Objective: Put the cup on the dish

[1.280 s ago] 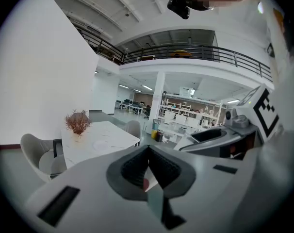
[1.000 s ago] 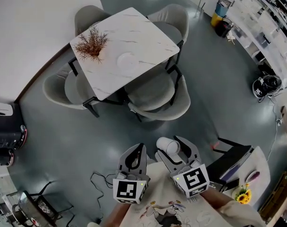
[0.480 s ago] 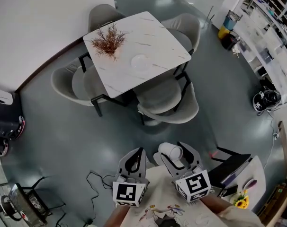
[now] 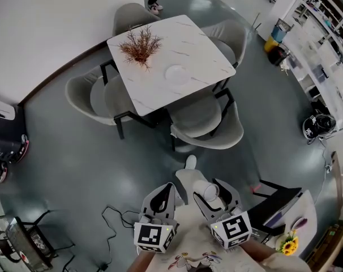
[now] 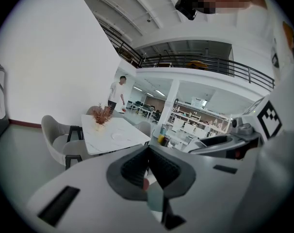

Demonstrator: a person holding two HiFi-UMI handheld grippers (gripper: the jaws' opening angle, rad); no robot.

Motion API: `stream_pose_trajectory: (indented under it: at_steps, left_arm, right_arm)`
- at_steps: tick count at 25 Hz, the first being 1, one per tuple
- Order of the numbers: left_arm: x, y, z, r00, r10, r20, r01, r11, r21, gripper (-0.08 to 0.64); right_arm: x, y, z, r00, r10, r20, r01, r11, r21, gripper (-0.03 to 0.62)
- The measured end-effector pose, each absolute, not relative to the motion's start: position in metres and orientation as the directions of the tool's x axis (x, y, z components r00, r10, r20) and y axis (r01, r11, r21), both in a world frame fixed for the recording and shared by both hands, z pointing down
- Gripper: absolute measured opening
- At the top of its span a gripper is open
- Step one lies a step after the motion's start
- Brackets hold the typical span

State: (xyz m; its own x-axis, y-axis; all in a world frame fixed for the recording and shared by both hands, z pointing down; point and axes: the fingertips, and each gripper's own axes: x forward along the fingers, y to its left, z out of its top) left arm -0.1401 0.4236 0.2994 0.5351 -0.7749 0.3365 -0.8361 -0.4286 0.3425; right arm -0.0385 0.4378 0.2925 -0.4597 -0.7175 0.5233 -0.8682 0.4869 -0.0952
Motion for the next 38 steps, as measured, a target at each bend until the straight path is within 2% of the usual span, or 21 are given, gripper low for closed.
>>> stream_pose_trajectory:
  at_steps: [8, 17, 24, 38]
  left_arm:
    - [-0.116, 0.388, 0.299, 0.56, -0.751, 0.349, -0.826, -0.477, 0.3, 0.007]
    - [-0.071, 0.288, 0.292, 0.597, -0.724, 0.345, -0.802, -0.537, 0.262, 0.006]
    - [-0.02, 0.212, 0.266, 0.644, -0.71, 0.284, -0.765, -0.607, 0.218, 0.006]
    - [0.018, 0.152, 0.279, 0.611, -0.717, 0.336, -0.791, -0.567, 0.229, 0.006]
  right_arm:
    - [-0.022, 0.402, 0.295, -0.458, -0.735, 0.501, -0.878, 0.462, -0.124, 0.275]
    - [0.015, 0.308, 0.29, -0.444, -0.769, 0.46, -0.891, 0.431, -0.14, 0.275]
    - [0.058, 0.237, 0.282, -0.42, -0.783, 0.459, -0.907, 0.385, -0.172, 0.275]
    - [0.108, 0.165, 0.306, -0.433, -0.763, 0.48, -0.901, 0.388, -0.195, 0.275]
